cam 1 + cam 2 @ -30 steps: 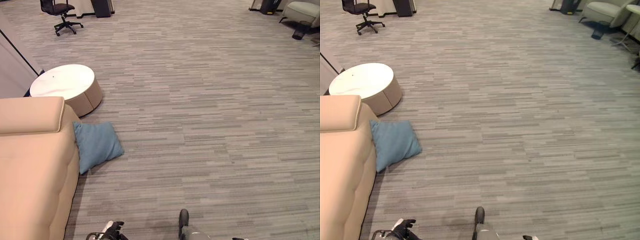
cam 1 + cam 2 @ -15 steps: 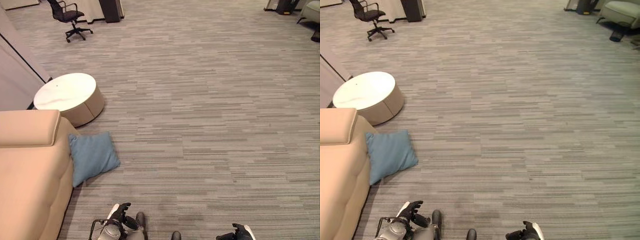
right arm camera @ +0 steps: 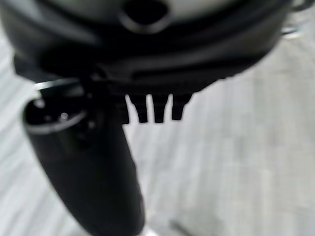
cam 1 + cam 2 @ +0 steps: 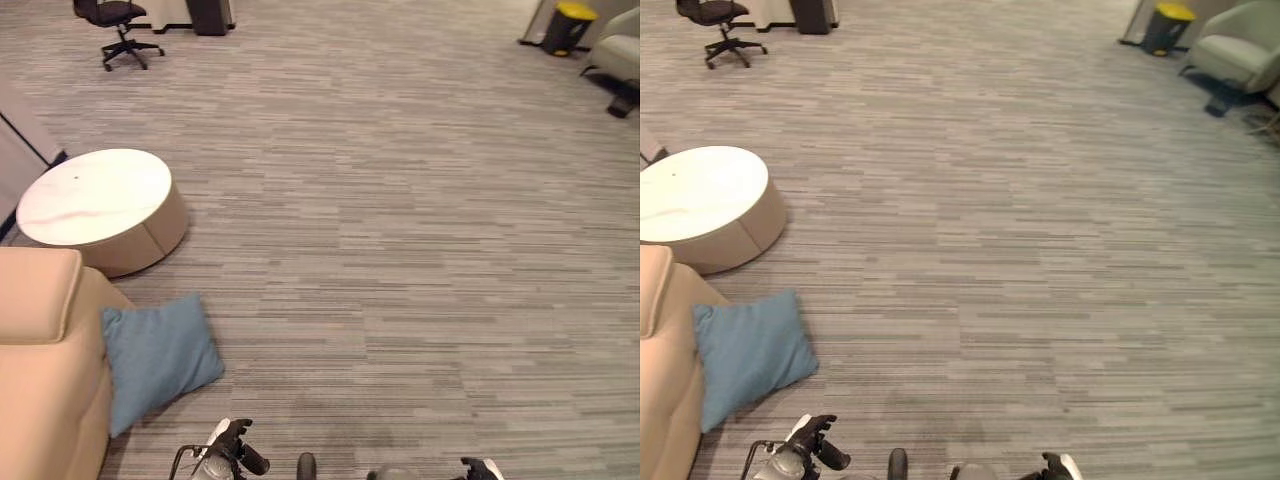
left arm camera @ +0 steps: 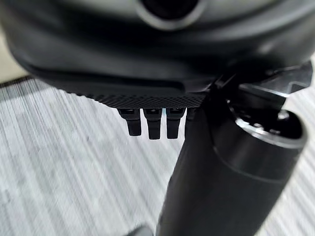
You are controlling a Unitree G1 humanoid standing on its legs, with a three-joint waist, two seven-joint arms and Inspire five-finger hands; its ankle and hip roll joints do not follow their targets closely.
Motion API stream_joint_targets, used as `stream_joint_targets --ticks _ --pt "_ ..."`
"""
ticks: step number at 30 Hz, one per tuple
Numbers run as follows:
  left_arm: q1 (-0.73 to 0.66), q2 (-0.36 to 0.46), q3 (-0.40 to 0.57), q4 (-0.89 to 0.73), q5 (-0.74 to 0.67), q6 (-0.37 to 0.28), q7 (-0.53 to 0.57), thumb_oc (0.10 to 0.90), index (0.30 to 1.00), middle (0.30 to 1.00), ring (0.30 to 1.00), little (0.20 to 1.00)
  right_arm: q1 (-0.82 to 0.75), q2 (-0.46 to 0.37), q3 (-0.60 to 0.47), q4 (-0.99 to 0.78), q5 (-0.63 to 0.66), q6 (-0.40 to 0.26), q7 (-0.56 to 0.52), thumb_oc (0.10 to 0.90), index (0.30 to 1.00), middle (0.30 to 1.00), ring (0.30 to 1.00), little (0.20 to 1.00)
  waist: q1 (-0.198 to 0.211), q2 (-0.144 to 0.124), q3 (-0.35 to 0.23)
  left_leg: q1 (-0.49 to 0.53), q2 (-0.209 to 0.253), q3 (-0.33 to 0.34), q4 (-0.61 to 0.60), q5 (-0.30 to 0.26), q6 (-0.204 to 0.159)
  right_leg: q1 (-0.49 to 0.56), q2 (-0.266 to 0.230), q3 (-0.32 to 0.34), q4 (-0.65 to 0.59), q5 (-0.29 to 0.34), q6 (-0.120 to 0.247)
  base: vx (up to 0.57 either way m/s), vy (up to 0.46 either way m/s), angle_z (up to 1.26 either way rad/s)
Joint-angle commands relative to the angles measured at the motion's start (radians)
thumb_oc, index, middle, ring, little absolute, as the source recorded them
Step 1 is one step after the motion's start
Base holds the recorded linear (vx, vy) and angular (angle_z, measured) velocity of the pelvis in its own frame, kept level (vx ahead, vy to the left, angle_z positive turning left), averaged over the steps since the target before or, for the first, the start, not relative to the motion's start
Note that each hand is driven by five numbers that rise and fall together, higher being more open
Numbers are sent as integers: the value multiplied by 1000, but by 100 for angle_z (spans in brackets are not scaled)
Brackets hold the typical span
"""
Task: Pick up all the scattered cushions and arrange them neatly on the sofa.
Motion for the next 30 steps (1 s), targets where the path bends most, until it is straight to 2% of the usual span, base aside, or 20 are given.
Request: stream_joint_targets --ticks 1,2,4,7,9,11,13,14,15,16,18,19,22,24,25,26,27,28,29,30 --pt "4 22 18 10 20 -20 15 800 900 900 900 900 5 -42 -9 -4 -1 -12 -18 800 900 900 900 900 -11 -13 -4 -64 62 -25 68 -47 -83 126 128 32 -329 185 -14 292 -121 49" --pt "5 22 20 16 28 -18 12 800 900 900 900 900 8 -43 -11 0 4 -8 -14 800 900 900 900 900 -18 -23 -7 -49 51 -39 62 -60 -88 135 147 62 -406 181 -7 301 -141 48" --pt "0 12 16 25 28 -23 11 800 900 900 900 900 8 -45 -10 7 9 -7 -16 800 900 900 900 900 -27 -32 -7 -38 36 -57 71 -74 -97 121 143 91 -537 213 -2 288 -161 60" --pt "1 5 6 31 46 -26 4 800 900 900 900 900 27 -48 -11 14 14 -9 -12 800 900 900 900 900 -47 -41 -11 -1 21 -108 70 -101 -112 141 164 154 -641 240 -5 226 -134 70" --pt "16 -2 18 34 34 -27 4 800 900 900 900 900 35 -48 -20 15 25 -13 -9 800 900 900 900 900 -45 -45 -24 9 27 -108 76 -118 -120 180 155 135 -671 250 -9 213 -174 103" --pt "18 -10 17 42 33 -25 0 800 900 900 900 900 28 -50 -20 15 30 -19 -12 800 900 900 900 900 -45 -44 -22 -2 45 -105 106 -106 -146 198 154 123 -681 248 -17 166 -184 43" --pt "14 -13 11 42 44 -24 -2 800 900 900 900 900 21 -54 -19 11 38 -27 -11 800 900 900 900 900 -46 -53 -10 -49 72 -63 196 -87 -174 232 150 109 -704 232 -32 63 -136 25" --pt "13 -13 11 42 44 -24 -2 800 900 900 900 900 21 -54 -19 11 38 -28 -11 800 900 900 900 900 -46 -52 -10 -52 72 -64 201 -89 -175 232 150 109 -704 232 -32 20 -107 24" --pt "9 -14 8 39 43 -23 -4 800 900 900 900 900 17 -57 -19 9 44 -30 -12 800 900 900 900 900 -44 -59 3 -107 89 -40 288 -61 -185 248 146 100 -711 225 -41 5 -188 29" --pt "3 -16 8 30 28 -22 -1 800 900 900 900 900 8 -62 -17 2 55 -33 -17 800 900 900 900 900 -35 -74 28 -192 117 0 430 -12 -184 272 145 85 -723 217 -60 44 -229 32" --pt "3 -16 11 28 23 -21 1 800 900 900 900 900 9 -61 -16 2 57 -32 -15 800 900 900 900 900 -34 -76 25 -202 133 26 442 -24 -176 283 147 74 -732 211 -65 103 -142 42" --pt "8 -19 13 24 12 -22 4 800 900 900 900 900 17 -62 -15 10 58 -25 -14 800 900 900 900 900 -30 -88 20 -237 166 86 422 -34 -168 318 135 37 -759 196 -66 195 -87 37" --pt "10 -21 9 22 13 -21 0 800 900 900 900 900 24 -60 -16 12 60 -27 -12 800 900 900 900 900 -21 -92 12 -248 163 110 349 -53 -161 341 139 21 -778 190 -60 188 -50 41" --pt "12 -21 7 24 19 -23 -2 800 900 900 900 900 29 -61 -12 12 57 -26 -13 800 900 900 900 900 -14 -79 6 -282 159 169 208 22 -177 378 157 -12 -806 174 -53 323 -2 43" --pt "14 -18 6 19 22 -24 -1 800 900 900 900 900 31 -58 -6 9 53 -23 -16 800 900 900 900 900 -7 -68 8 -295 165 243 132 84 -192 405 174 -32 -820 158 -51 331 49 50" --pt "17 -16 10 17 24 -24 -3 800 900 900 900 900 35 -57 -4 10 51 -21 -16 800 900 900 900 900 -4 -65 2 -297 161 259 121 76 -201 425 183 -30 -829 143 -48 350 74 59" --pt "24 -15 21 20 21 -23 -4 800 900 900 900 900 36 -54 -4 11 49 -21 -12 800 900 900 900 900 -3 -61 -7 -274 163 275 90 68 -195 431 188 -37 -827 136 -44 213 78 30" --pt "34 -12 27 24 25 -19 -2 800 900 900 900 900 40 -50 -1 12 42 -18 -12 800 900 900 900 900 0 -60 -10 -262 167 285 75 88 -179 430 192 -49 -818 137 -48 237 119 0" --pt "41 -5 38 29 21 -20 -2 800 900 900 900 900 38 -43 9 12 32 -22 -12 800 900 900 900 900 10 -71 -18 -263 148 251 87 79 -172 439 183 -55 -807 130 -44 239 100 -18" --pt "41 -1 43 29 18 -18 -1 800 900 900 900 900 36 -39 10 9 28 -22 -11 800 900 900 900 900 17 -81 -27 -258 141 247 92 69 -168 445 174 -61 -801 125 -40 292 108 -15"
